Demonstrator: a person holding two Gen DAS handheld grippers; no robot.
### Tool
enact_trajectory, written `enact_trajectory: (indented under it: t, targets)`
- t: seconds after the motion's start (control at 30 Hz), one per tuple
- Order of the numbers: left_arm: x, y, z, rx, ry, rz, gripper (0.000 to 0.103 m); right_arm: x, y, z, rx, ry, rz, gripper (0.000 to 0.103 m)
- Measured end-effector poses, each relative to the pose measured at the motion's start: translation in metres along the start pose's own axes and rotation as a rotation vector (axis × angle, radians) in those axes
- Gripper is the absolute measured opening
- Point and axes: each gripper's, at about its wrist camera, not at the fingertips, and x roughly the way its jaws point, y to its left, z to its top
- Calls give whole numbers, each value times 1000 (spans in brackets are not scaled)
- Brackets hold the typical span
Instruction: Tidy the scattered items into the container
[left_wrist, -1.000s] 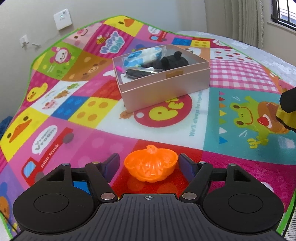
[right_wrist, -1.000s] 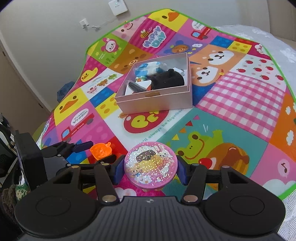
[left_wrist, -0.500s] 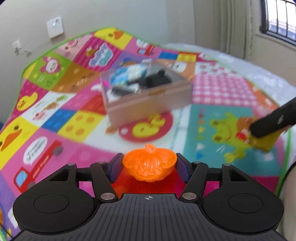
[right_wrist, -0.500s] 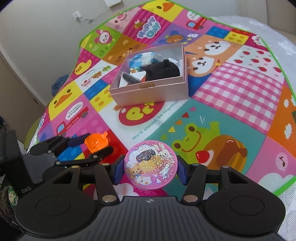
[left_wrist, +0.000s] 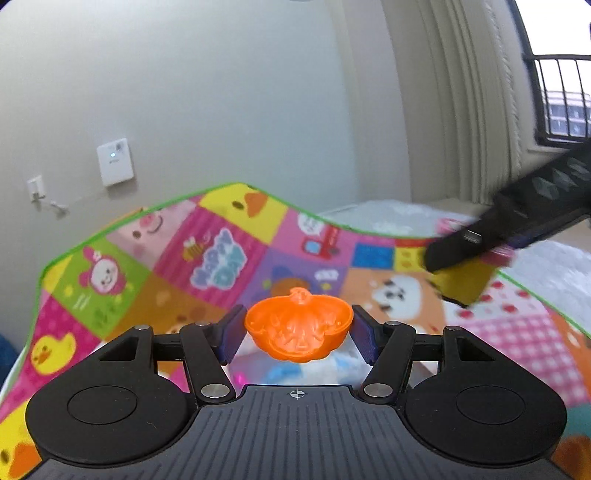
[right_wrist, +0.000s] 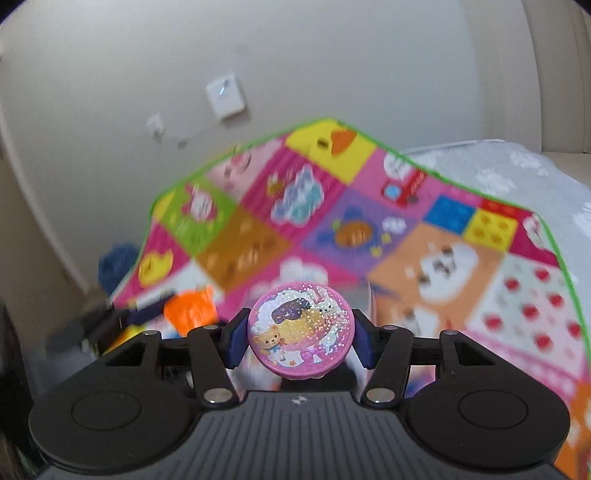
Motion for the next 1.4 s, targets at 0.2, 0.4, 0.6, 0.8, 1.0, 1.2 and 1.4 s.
enact_trajectory:
  t: [0.2,0.4,0.6,0.8,1.0,1.2,1.4]
  targets:
    - [37,-2,-32,3,78,-39,94,79,-30,15,84,59,-56,65]
    - [-8,-12,-79,85,132,-48,98,60,-47,-43,-70,106,-61,74]
    - [-57,-12,-124,-55,244,-19,103,21,-50,-116,-155,189,3,94]
    - [-79,-29,-161,-237,383,19,103,-3,-62,-167,-290,214,-62,103]
    - [-98,-42,-181,-252,430,138,103,-22,-91,-199,-317,296,-89,103]
    - [-93,-33,-189,-202,367,139,103,-50,-105,-224,-380,159,-131,103]
    - [-85,-35,-196,-157,311,115,103,-40,-126,-215,-372,156,-16,103]
